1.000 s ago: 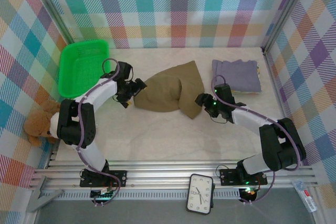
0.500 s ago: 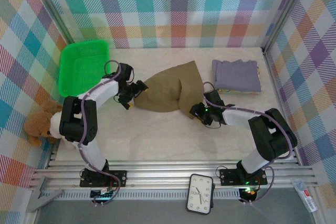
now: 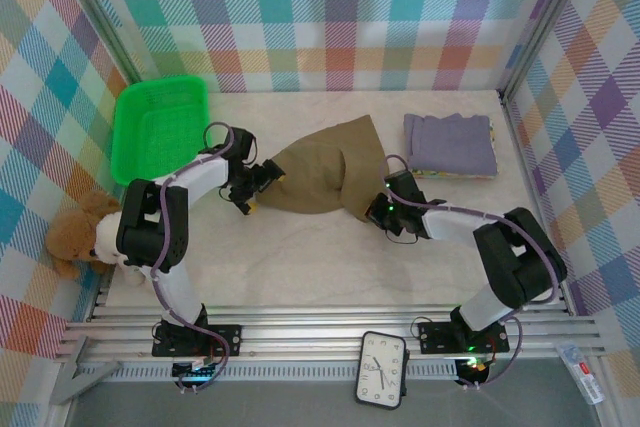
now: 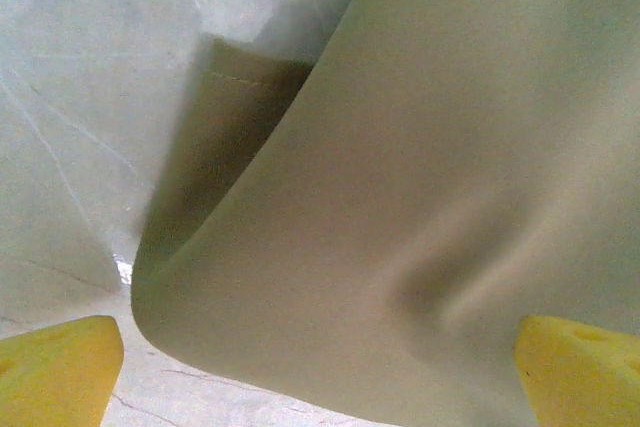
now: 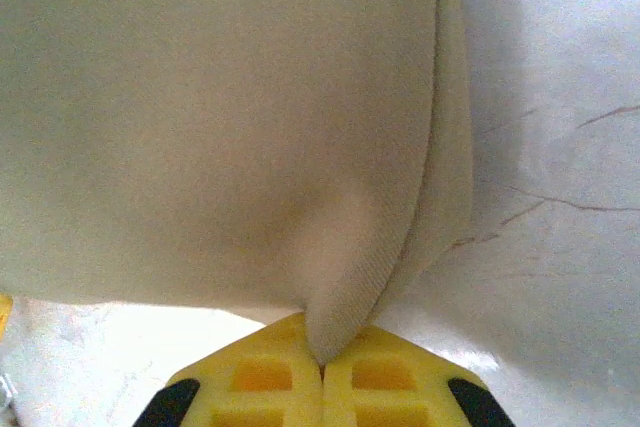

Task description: Fold and stack the skirts

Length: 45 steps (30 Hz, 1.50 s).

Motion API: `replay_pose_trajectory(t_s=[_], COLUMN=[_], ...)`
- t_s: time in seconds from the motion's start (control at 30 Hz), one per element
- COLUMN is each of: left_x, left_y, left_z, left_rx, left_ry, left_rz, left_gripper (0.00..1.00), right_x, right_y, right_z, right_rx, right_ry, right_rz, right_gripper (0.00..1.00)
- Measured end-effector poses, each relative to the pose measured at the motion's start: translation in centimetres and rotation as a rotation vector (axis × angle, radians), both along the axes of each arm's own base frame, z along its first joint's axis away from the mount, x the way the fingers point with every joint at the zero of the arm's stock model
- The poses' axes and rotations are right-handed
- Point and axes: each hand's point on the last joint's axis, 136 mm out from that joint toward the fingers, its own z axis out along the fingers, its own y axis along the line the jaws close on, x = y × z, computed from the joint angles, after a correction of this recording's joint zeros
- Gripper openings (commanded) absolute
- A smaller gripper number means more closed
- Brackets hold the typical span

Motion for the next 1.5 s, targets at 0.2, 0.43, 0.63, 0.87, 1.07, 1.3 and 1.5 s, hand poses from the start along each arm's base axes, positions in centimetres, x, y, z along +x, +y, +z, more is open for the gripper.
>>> replay_pose_trajectory(t_s=[0.2, 0.43, 0.63, 0.87, 1.07, 1.3, 1.5], left_x=[0.1, 3.0, 3.9, 4.5, 4.5, 3.8, 3.0], left_y=[-0.1, -0.6, -1.2, 1.4, 6.0, 8.2, 8.3], left_z=[1.8, 6.0, 7.5, 8.7, 10.9, 12.6, 13.9], left_rx=[0.011, 0.020, 0.004, 0.017, 0.029, 0.053, 0.053], left_ry=[-0.078, -0.224, -0.277, -0.307, -0.349, -0.363, -0.377], left_rz=[-0.075, -0.139, -0.183, -0.137, -0.023, 0.028, 0.030], left_gripper=[1.00, 1.00, 1.00, 1.00, 1.00, 1.00, 1.00], right_x=[0.6, 2.6, 4.1, 9.0, 18.0, 21.7, 12.9], right_y=[-0.5, 0.4, 1.7, 2.9, 2.1, 0.7, 7.3], right_z=[6.8, 14.7, 18.8, 24.1, 30.6, 37.7, 29.6], right_rx=[-0.106, -0.279, -0.409, -0.640, -0.882, -1.121, -1.160], right_ry=[-0.216, -0.450, -0.562, -0.724, -0.885, -1.045, -0.985], right_rz=[0.158, 0.419, 0.650, 0.869, 0.879, 0.781, 1.161], right_gripper=[0.00, 0.00, 0.00, 0.00, 0.00, 0.00, 0.00])
